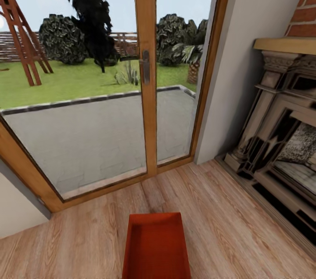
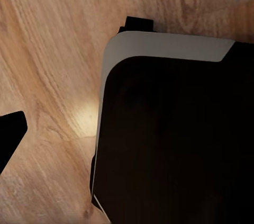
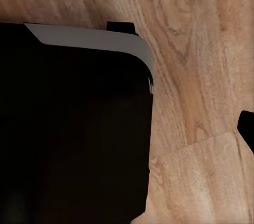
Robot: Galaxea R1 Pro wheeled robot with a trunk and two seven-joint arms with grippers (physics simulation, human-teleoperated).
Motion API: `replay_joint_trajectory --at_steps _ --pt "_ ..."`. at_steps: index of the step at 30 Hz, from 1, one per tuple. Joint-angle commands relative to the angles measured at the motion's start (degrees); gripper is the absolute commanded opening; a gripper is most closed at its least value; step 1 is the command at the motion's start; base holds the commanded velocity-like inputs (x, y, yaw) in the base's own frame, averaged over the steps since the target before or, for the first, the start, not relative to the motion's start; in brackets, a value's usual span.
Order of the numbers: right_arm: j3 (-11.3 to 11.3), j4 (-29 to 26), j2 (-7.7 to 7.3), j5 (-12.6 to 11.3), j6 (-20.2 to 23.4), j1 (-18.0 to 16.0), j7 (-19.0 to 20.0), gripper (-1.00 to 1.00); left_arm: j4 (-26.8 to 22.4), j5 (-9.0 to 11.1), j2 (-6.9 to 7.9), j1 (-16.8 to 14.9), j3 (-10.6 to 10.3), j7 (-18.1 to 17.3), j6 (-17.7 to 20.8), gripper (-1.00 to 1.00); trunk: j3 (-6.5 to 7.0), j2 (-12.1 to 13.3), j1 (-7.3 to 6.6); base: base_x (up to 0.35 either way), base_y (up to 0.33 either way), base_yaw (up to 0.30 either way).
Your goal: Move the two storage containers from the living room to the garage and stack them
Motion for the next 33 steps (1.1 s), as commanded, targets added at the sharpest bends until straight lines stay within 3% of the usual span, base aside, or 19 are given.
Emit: replay_joint_trajectory --at_steps 1,33 --pt "0.5 0.1 0.04 -0.5 -0.3 -0.1 -0.1 1.00 0.0 0.5 0.01 0.0 0.3 0.1 0.1 1.00 -0.14 0.0 0.00 0.000 0.000 0.000" --pt "0.5 0.1 0.04 -0.5 -0.3 -0.1 -0.1 1.00 0.0 0.5 0.00 0.0 0.3 0.0 0.1 1.00 -3.10 0.0 0.00 0.000 0.000 0.000"
